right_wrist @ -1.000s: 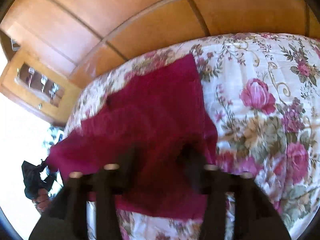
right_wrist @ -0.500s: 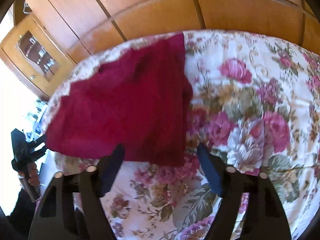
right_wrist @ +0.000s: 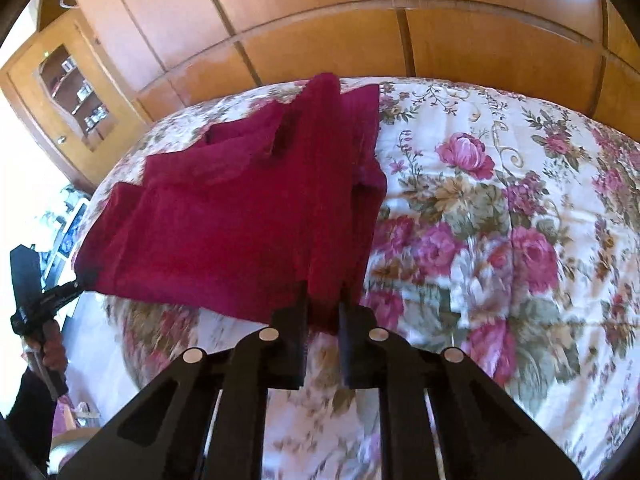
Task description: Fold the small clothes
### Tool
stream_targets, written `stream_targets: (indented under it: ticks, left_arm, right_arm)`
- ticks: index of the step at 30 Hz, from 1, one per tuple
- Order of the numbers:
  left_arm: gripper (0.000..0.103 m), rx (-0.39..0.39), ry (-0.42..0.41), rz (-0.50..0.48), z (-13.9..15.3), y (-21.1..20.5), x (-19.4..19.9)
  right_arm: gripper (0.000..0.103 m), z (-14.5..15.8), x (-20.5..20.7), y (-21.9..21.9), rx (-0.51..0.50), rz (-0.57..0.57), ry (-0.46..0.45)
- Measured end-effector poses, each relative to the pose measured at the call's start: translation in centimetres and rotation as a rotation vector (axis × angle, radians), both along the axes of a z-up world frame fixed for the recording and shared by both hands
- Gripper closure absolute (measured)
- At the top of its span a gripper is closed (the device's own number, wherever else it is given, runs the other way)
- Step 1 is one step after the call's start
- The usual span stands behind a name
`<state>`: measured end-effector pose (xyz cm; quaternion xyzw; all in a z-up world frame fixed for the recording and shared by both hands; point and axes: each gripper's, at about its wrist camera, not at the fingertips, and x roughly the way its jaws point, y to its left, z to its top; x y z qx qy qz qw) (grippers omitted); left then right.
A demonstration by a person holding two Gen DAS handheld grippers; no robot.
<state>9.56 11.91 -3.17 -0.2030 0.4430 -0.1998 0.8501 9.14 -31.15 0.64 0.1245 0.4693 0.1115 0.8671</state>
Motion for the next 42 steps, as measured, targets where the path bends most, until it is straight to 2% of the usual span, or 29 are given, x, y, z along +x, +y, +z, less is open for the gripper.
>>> stream_targets:
  ticks: [5,8,11,12,13,15,16,20,24,26,30,35,37,42]
  left_arm:
    - [0.089,-0.038,0.023,-0.012,0.2,0.4,-3.8]
    - [0.089,-0.018,0.046,-0.012,-0.4,0.2,-5.9]
    - [0.085,0.005,0.058,-0.004,-1.1,-0.1,-6.3]
    - [0.084,-0.006,0.06,0.0,-1.2,0.0,-6.1]
    - [0.079,-0.013,0.061,0.007,-1.2,0.1,-5.8]
    - [0.074,-0.013,0.048,0.022,-0.7,0.5,-5.5]
    - [0.071,0.001,0.03,0.036,-0.2,0.8,-5.1]
    - [0.07,0.028,-0.023,0.079,1.4,1.7,-4.5]
    - [0.069,0.084,-0.06,0.099,2.4,1.9,-3.7]
    - [0.049,0.096,-0.072,0.109,2.5,1.8,-2.9]
    - [0.049,0.107,-0.086,0.094,2.9,1.3,-1.6]
    - [0.049,0.155,-0.09,0.062,2.7,0.3,-0.2]
    - [0.049,0.176,-0.087,0.067,2.5,0.1,0.4]
    - [0.049,0.187,-0.084,0.084,2.0,0.1,1.5]
  right_arm:
    - [0.092,-0.9,-4.4,-0.2,0.027,0.017,0.06]
    - [0.092,-2.5,-6.5,-0.4,0.044,0.014,0.125]
    - [0.091,-2.8,-6.6,-0.4,0.055,0.011,0.141]
    - [0.083,-2.4,-6.3,-0.3,0.043,0.014,0.139]
    - [0.068,-2.0,-6.1,-0.2,0.026,0.011,0.132]
    - [0.046,-0.9,-5.6,-0.2,0.011,0.015,0.093]
    - [0.045,-0.3,-5.4,-0.2,-0.004,0.014,0.071]
    - [0.045,1.1,-3.4,0.2,-0.031,0.01,-0.003]
    - [0.046,1.1,-1.0,1.3,-0.066,-0.003,-0.049]
    - [0.046,1.0,0.4,1.5,-0.092,-0.03,-0.055]
    - [0.046,0.3,3.1,1.5,-0.117,-0.076,-0.068]
    - [0.047,-0.7,4.8,1.2,-0.086,-0.096,-0.062]
    - [0.058,-1.1,5.1,1.3,-0.082,-0.099,-0.052]
    - [0.078,-1.3,5.1,1.7,-0.14,-0.094,-0.065]
